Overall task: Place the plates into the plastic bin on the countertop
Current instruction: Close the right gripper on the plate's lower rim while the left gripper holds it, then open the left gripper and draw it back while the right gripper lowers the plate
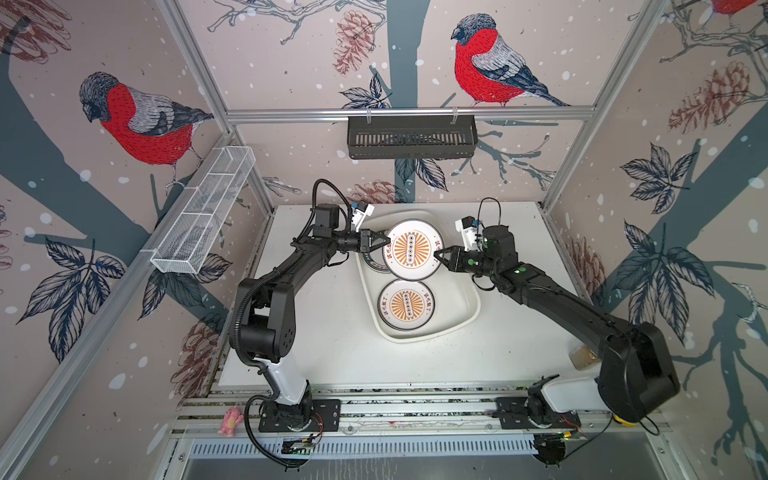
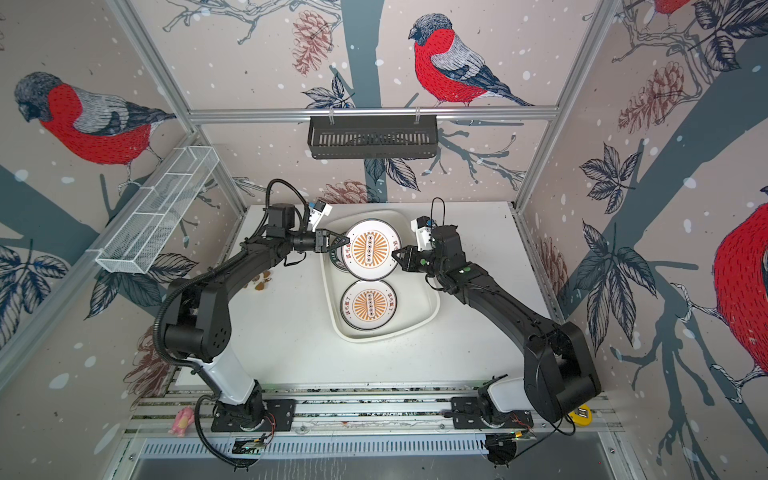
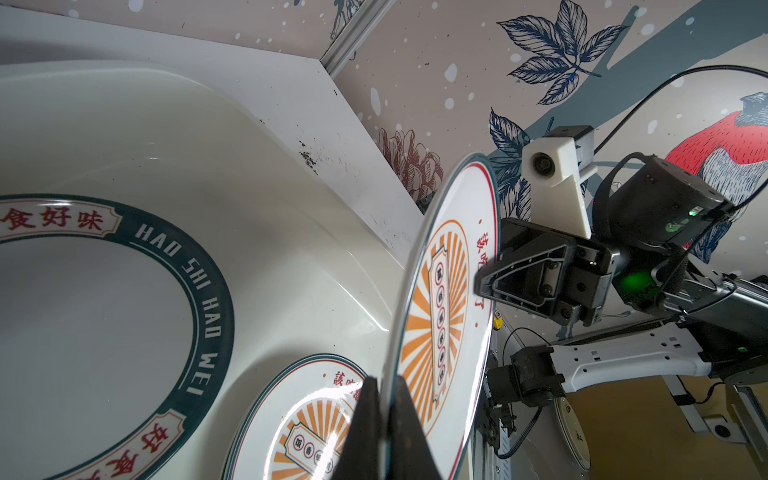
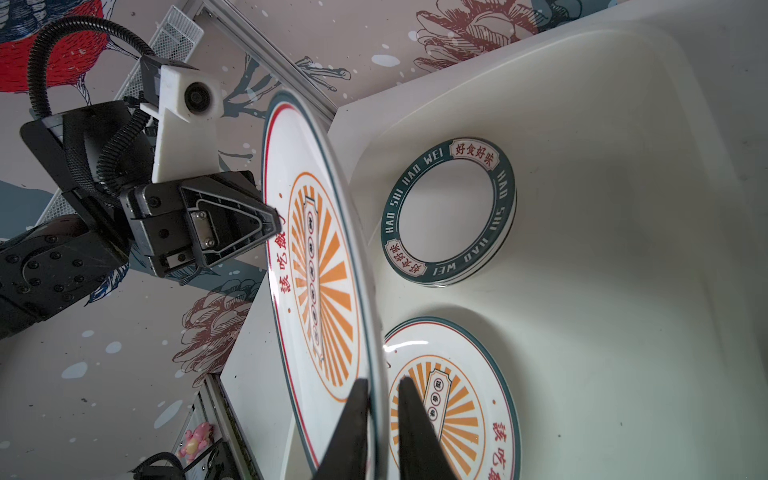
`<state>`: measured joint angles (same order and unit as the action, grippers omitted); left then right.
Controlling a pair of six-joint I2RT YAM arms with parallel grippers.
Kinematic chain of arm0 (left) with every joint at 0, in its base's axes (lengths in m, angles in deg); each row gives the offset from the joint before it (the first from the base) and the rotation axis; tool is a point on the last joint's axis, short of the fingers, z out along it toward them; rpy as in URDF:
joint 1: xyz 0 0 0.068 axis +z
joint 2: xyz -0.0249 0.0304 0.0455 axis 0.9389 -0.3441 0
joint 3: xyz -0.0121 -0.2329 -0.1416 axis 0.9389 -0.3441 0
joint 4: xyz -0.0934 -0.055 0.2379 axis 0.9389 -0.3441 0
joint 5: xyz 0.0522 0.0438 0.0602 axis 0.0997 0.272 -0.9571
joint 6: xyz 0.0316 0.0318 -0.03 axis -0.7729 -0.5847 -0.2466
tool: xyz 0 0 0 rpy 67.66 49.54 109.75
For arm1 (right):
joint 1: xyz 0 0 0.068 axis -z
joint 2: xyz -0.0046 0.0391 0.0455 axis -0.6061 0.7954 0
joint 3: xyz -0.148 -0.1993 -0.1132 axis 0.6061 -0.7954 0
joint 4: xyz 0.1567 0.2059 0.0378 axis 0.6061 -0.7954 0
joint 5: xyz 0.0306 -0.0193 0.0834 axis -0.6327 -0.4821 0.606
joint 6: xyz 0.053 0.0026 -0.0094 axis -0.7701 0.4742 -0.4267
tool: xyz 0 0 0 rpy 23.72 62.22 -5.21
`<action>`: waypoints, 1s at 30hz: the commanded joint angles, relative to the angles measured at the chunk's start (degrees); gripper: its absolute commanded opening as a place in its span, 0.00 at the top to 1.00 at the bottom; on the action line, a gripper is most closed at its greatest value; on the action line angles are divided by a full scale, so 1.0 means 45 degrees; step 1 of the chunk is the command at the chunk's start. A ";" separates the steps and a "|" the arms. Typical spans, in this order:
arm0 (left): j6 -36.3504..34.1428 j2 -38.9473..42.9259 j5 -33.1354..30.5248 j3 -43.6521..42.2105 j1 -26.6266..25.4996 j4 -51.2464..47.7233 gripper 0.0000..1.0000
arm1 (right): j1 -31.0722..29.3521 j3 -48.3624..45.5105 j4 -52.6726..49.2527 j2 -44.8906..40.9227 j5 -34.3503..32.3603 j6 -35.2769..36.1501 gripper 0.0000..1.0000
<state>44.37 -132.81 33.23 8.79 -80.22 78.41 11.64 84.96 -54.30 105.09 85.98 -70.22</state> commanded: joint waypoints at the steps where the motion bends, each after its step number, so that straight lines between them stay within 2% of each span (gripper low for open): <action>1: -0.0136 0.0213 0.0857 -0.0135 -0.0019 0.0340 1.00 | 0.0060 -0.0046 0.0330 0.0010 0.0260 0.0003 0.90; 7: -0.0114 0.0311 0.0933 -0.0216 -0.0048 0.0479 0.99 | 0.0289 -0.0306 0.0485 -0.0114 0.0421 -0.0110 0.96; 10: -0.0096 0.0402 0.0958 -0.0312 -0.0063 0.0552 0.89 | 0.0426 -0.0355 0.0470 -0.0114 0.0567 -0.0166 0.97; 12: -0.0108 0.0470 0.0958 -0.0303 -0.0061 0.0568 0.74 | 0.0474 -0.0348 0.0384 -0.0186 0.0597 -0.0123 0.97; 14: -0.0267 0.0554 0.0827 -0.0273 -0.0040 0.0438 0.52 | 0.0589 -0.0333 0.0172 -0.0294 0.0608 -0.0052 0.97; 17: -0.0600 0.0723 0.0125 -0.0182 0.0042 0.0088 0.38 | 0.0851 -0.0367 -0.0371 -0.0517 0.0596 0.0077 0.97; 23: 0.0570 0.0643 0.0401 0.0966 0.1540 0.0356 0.34 | 0.1387 -0.0308 -0.1920 -0.0172 0.1674 0.0506 0.97; 26: 0.0280 0.0980 0.0119 0.1292 0.2107 -0.0010 0.34 | 0.1353 -0.0010 -0.3033 0.0520 0.1954 0.0929 0.97; 30: -0.0817 0.1400 0.0039 0.1549 0.2223 -0.1210 0.34 | 0.1327 -0.0127 -0.3220 0.0919 0.2174 0.0966 0.97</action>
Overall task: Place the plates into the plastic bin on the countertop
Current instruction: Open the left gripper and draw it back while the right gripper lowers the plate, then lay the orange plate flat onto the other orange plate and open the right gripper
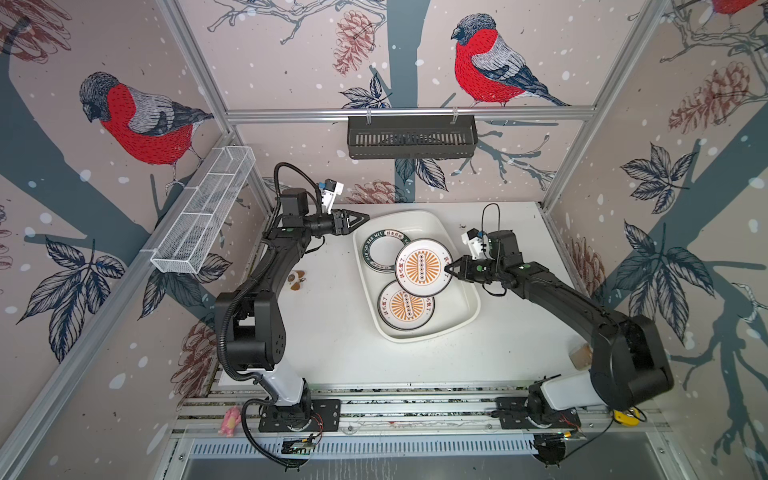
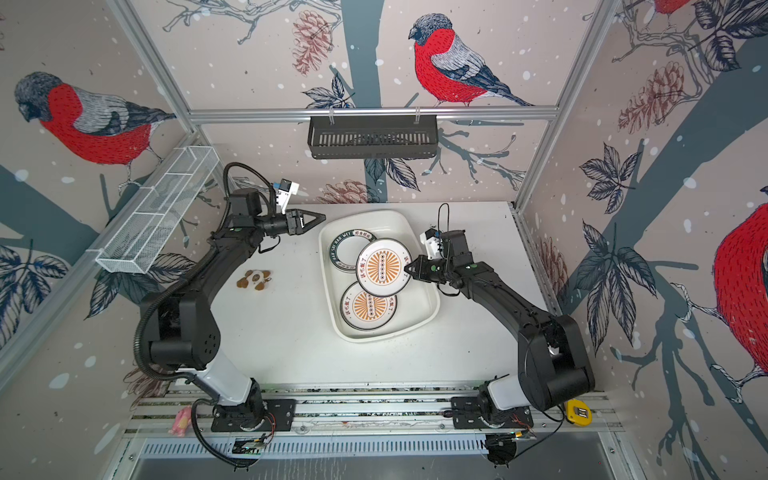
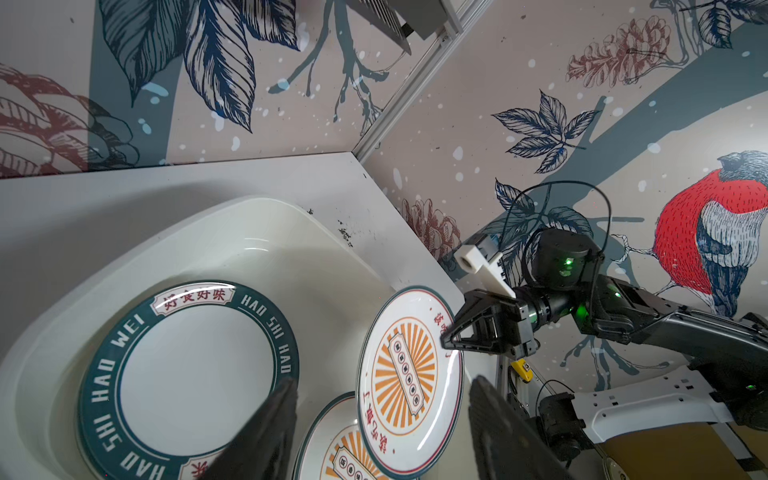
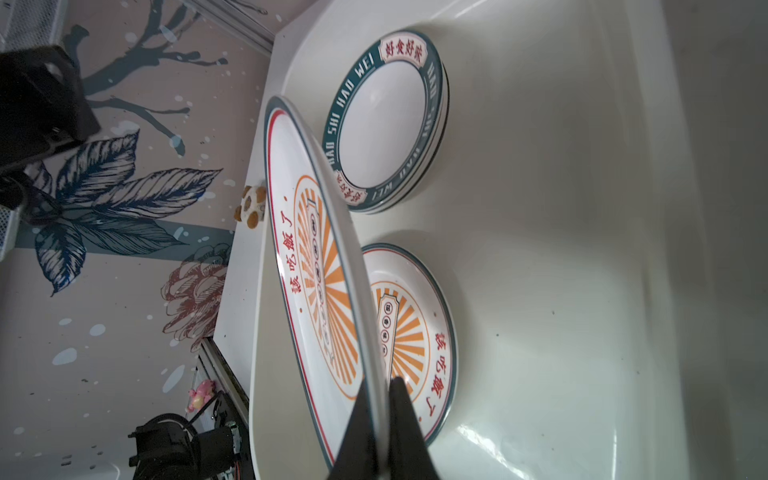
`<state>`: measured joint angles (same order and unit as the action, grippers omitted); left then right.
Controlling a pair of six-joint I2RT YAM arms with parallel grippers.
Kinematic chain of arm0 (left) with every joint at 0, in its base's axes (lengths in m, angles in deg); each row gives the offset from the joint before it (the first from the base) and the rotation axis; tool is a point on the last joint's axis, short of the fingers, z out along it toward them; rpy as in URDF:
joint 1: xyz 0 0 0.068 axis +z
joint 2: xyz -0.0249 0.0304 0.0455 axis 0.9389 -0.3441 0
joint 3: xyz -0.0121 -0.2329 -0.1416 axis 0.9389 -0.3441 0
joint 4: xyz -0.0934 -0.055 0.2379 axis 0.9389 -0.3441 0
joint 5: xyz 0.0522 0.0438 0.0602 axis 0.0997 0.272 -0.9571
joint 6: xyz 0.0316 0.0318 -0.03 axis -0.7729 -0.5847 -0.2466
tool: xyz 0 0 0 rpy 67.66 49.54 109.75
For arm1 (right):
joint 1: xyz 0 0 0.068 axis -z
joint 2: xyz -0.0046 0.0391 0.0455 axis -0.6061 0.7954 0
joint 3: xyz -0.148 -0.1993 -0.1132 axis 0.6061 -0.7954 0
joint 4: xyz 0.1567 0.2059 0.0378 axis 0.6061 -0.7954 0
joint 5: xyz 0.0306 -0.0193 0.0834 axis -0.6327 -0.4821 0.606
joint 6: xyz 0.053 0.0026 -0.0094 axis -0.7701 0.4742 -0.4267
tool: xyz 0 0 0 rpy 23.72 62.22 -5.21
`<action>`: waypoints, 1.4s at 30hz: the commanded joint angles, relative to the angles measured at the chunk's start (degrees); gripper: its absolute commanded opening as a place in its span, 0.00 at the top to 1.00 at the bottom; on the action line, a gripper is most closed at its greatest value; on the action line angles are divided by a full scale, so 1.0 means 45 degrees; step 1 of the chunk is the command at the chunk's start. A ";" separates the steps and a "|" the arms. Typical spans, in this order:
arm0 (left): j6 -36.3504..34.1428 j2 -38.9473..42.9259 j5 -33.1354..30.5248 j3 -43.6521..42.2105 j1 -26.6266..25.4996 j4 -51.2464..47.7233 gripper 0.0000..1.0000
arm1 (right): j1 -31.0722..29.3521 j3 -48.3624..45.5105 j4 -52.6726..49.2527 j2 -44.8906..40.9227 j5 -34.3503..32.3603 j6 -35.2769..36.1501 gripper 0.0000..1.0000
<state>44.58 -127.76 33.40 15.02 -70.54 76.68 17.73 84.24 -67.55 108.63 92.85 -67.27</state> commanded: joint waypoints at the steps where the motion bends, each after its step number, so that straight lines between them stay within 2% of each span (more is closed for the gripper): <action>1: -0.0961 0.0469 0.0015 0.0047 0.0085 -0.0837 0.34 | -0.0047 0.0051 -0.0307 0.0194 0.0701 0.0318 0.97; 6: -0.0916 0.1223 0.0056 -0.0648 0.0081 -0.0552 0.34 | -0.0170 0.0292 -0.0814 0.0837 0.1360 0.0557 0.95; 16: -0.1057 0.1648 0.0230 -0.1018 0.0077 -0.0755 0.34 | -0.0679 0.1181 -0.1868 0.2420 0.1492 0.1272 0.94; 30: -0.0838 0.1653 0.0293 -0.1255 0.0074 -0.0445 0.34 | -0.0762 0.1521 -0.2177 0.3604 0.1538 0.1849 0.92; 42: -0.0649 0.1624 0.0350 -0.1543 0.0088 -0.0107 0.34 | -0.0768 0.1501 -0.2294 0.4002 0.1148 0.1972 0.82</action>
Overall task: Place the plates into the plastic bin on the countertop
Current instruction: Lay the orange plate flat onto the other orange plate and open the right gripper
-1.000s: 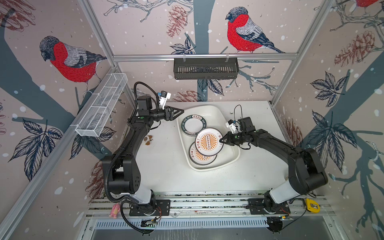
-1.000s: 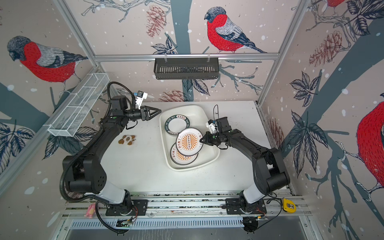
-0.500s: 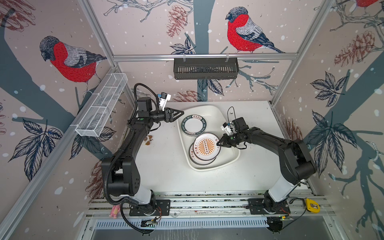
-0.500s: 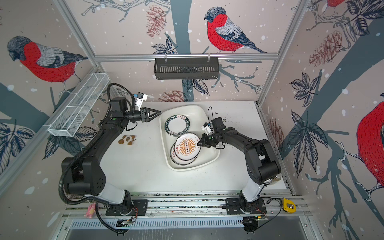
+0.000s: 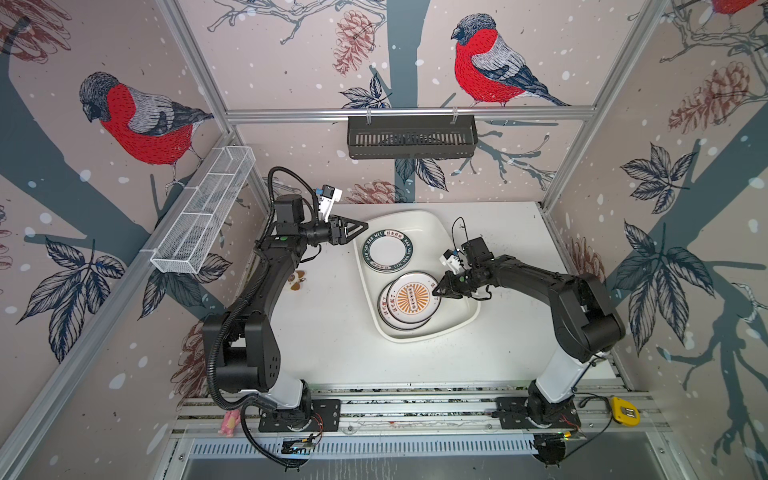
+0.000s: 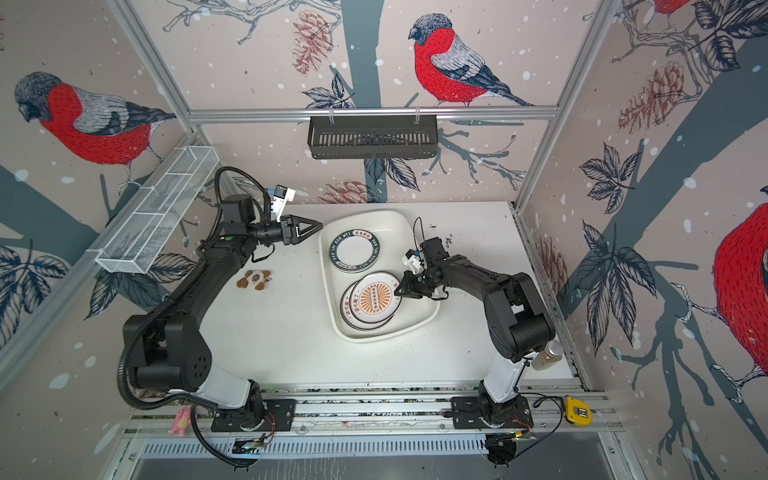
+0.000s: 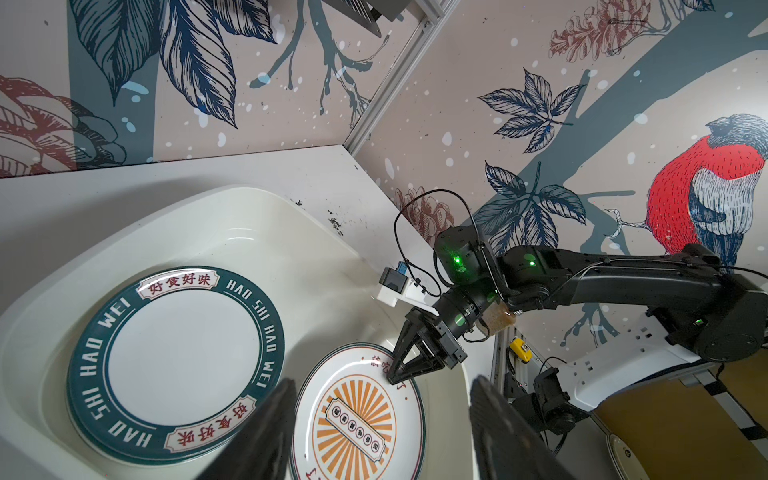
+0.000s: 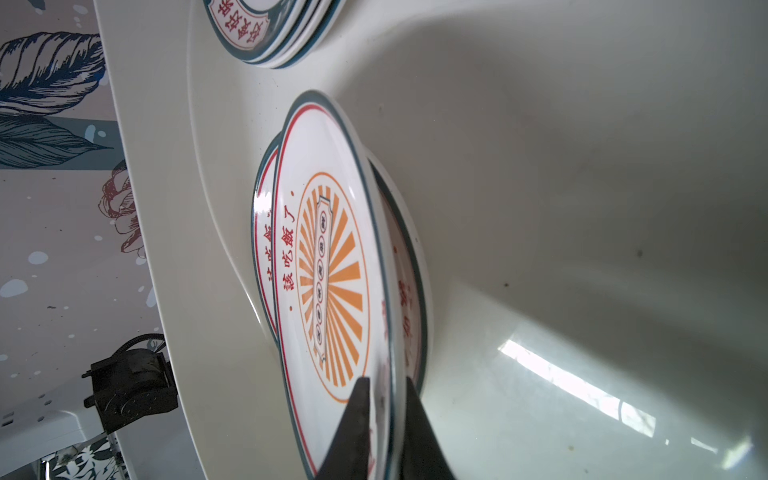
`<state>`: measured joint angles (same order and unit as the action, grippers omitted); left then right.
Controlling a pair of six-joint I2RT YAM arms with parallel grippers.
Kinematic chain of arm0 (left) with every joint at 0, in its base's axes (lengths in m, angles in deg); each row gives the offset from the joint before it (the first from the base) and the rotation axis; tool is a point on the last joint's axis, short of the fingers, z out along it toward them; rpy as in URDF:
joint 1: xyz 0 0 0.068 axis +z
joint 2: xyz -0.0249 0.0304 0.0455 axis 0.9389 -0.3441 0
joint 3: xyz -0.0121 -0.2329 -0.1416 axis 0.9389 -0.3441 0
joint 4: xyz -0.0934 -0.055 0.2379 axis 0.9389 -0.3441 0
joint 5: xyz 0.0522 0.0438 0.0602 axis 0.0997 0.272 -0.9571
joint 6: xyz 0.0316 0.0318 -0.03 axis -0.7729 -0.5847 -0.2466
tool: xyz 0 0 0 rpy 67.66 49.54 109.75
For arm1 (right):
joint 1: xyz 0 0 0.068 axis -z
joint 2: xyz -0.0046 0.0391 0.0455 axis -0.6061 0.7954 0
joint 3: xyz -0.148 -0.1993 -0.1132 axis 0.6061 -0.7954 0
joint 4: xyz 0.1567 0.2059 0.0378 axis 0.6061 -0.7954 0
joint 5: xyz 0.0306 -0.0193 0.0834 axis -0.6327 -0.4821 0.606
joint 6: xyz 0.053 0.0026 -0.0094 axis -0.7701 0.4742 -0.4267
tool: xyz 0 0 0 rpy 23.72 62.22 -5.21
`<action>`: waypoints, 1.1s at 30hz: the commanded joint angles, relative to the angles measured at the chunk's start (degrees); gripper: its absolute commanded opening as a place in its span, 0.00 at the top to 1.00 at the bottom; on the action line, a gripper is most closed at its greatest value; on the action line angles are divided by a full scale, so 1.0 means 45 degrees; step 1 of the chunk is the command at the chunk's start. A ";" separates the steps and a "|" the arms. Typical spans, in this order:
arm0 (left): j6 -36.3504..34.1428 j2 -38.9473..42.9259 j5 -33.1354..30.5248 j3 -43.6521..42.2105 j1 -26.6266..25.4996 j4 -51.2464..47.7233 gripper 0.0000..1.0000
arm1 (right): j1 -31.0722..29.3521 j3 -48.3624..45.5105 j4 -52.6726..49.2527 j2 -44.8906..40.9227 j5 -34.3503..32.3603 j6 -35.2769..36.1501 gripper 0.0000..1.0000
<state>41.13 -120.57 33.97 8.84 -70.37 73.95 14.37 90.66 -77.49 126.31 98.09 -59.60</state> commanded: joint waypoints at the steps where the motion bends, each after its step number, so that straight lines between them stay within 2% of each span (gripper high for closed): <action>1: 0.0206 0.0018 0.0250 -0.0237 0.0036 0.0625 0.34 | -0.0037 0.0088 -0.0102 0.0102 -0.0070 0.0267 0.80; 33: 0.0405 -0.0044 0.0382 -0.0337 0.0046 0.0846 0.33 | -0.0421 0.0534 -0.0865 0.0141 -0.1691 0.0575 0.72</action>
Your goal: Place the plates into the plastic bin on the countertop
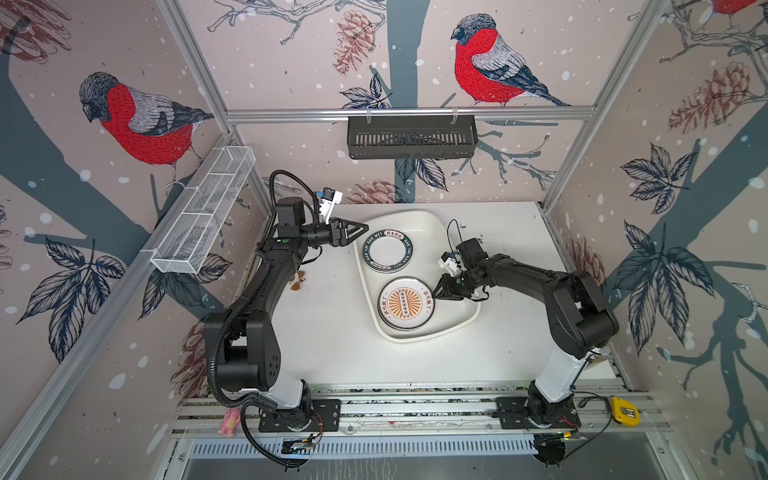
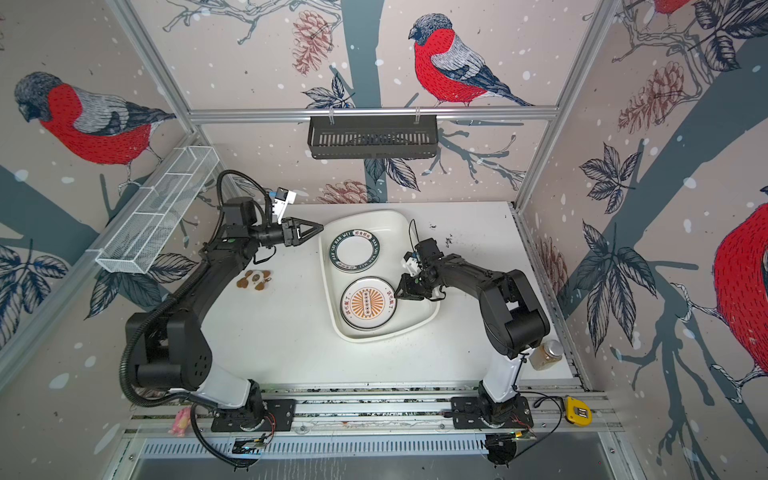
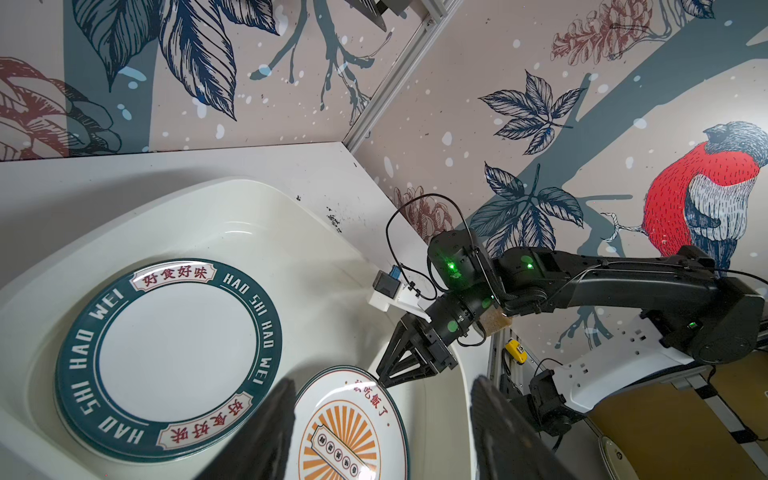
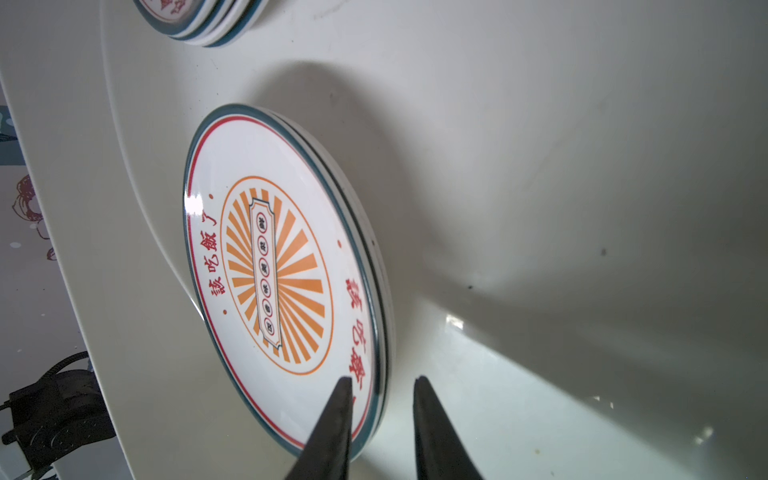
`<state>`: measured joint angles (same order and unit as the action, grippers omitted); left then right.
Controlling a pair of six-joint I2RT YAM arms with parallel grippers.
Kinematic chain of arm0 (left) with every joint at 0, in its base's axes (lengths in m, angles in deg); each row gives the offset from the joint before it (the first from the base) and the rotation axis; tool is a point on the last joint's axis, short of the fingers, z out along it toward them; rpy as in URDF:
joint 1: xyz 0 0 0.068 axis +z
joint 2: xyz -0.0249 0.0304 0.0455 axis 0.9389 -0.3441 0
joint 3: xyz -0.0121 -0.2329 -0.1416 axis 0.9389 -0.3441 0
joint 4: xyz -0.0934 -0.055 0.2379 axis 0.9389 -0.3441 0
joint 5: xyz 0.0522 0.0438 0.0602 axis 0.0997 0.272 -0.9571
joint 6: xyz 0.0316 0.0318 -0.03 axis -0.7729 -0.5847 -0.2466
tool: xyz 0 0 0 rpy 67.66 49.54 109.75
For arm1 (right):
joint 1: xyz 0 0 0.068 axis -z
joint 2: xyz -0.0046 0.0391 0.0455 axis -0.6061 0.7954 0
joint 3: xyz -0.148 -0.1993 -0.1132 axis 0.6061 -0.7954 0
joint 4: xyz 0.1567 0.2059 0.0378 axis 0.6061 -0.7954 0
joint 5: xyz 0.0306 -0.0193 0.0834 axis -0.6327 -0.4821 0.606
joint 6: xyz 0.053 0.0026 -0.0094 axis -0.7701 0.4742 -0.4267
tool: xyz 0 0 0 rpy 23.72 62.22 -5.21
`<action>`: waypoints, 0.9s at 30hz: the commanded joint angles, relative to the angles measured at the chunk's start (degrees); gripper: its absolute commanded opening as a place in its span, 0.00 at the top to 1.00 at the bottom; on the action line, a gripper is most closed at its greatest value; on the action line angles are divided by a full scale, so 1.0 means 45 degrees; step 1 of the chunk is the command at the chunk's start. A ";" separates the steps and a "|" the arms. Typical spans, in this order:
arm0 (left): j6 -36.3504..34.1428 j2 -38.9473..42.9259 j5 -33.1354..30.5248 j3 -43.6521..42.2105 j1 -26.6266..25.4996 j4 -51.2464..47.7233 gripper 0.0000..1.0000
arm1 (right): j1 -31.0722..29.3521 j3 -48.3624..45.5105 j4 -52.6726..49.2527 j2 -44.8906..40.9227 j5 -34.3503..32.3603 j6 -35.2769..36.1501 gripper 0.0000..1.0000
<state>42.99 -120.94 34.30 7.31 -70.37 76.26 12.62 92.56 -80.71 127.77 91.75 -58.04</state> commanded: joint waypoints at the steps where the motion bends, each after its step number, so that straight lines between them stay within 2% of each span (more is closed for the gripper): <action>1: -0.0036 0.0059 0.0290 0.0003 0.0049 0.0323 0.33 | -0.0028 0.0136 -0.0150 -0.0240 -0.0340 0.0204 0.72; 10: -0.0539 0.0282 -0.0062 0.0130 0.0033 -0.0108 0.30 | -0.0039 0.0218 0.0058 -0.0975 -0.1044 0.0089 0.72; 16: -0.2273 0.0668 -0.1308 0.0878 0.0050 -0.2021 0.23 | -0.0038 0.0016 0.1050 -0.2336 -0.1992 -0.0099 0.71; 22: -0.3350 0.1435 -0.3772 0.1215 0.0060 -0.3534 0.20 | -0.0029 -0.0423 0.2620 -0.4066 -0.2980 -0.0462 0.68; 25: -0.3404 0.2100 -0.5350 0.0799 0.0061 -0.3563 0.18 | 0.0049 -0.0931 0.3422 -0.5104 -0.3914 -0.0513 0.63; 27: -0.3335 0.2599 -0.6404 0.0314 0.0083 -0.3240 0.15 | 0.0332 -0.1363 0.4187 -0.5839 -0.4457 -0.0608 0.55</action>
<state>29.74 -111.26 14.23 10.28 -70.30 61.84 13.08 88.08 -68.77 104.41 77.48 -59.86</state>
